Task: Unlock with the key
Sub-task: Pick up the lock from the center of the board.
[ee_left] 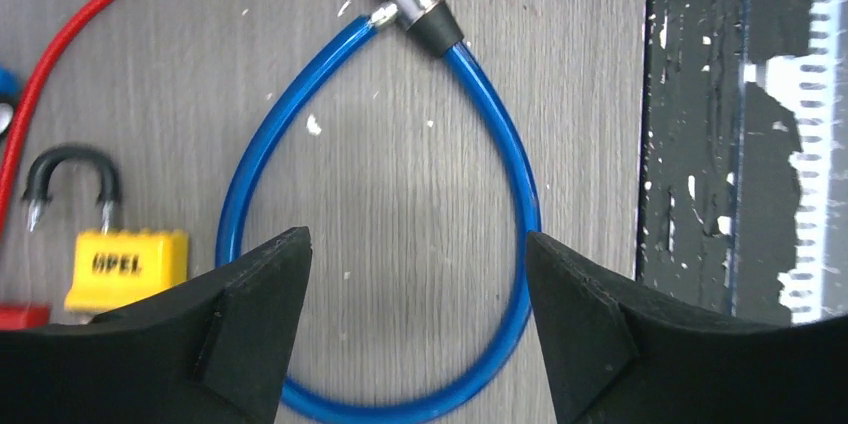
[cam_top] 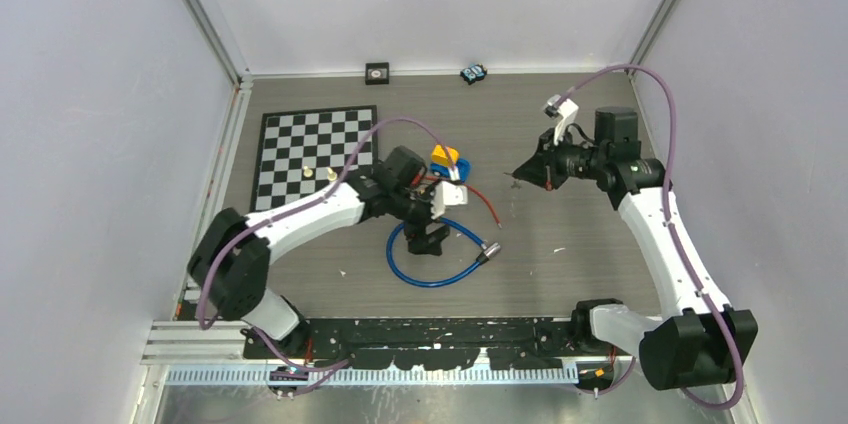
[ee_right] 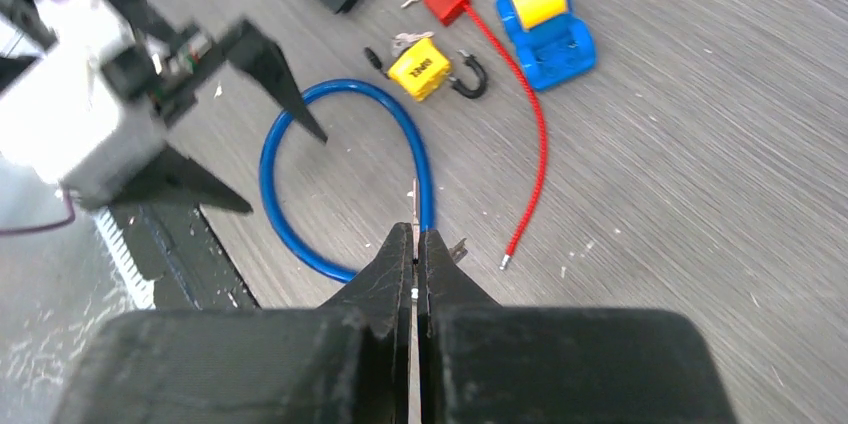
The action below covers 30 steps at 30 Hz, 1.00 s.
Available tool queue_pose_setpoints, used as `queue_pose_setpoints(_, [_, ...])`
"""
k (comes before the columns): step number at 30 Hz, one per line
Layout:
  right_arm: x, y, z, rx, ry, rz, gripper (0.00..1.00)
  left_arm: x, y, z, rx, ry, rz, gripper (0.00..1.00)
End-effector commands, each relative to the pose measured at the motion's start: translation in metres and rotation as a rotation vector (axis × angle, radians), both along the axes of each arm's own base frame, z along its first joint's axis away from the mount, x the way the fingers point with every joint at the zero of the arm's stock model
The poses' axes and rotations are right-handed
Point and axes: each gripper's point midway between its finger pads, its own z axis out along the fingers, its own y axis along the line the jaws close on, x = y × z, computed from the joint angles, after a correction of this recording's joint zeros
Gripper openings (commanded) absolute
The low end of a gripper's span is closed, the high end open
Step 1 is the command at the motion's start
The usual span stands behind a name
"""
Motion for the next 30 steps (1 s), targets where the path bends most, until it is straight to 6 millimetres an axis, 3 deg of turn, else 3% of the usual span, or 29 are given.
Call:
queue_pose_setpoints(1, [0.006,-0.025,0.014,0.009,-0.009,-0.137,0.01,0.008,-0.038,-0.008,0.066,-0.121,-0.032,0.78])
queue_pose_setpoints(7, [0.015,-0.057,0.008,0.038,0.005,-0.247,0.01,-0.002,-0.081,-0.045,0.204,-0.095,0.065,0.75])
queue_pose_setpoints(14, [0.013,-0.068,0.009,0.058,-0.001,-0.269,0.01,-0.021,-0.105,-0.073,0.318,-0.11,0.141,0.72])
queue_pose_setpoints(24, [0.011,-0.068,0.009,0.072,0.003,-0.261,0.01,-0.022,-0.109,-0.102,0.425,-0.152,0.232,0.69])
queue_pose_setpoints(30, [0.01,-0.069,0.01,0.074,-0.001,-0.266,0.01,-0.022,-0.105,-0.11,0.439,-0.154,0.222,0.46])
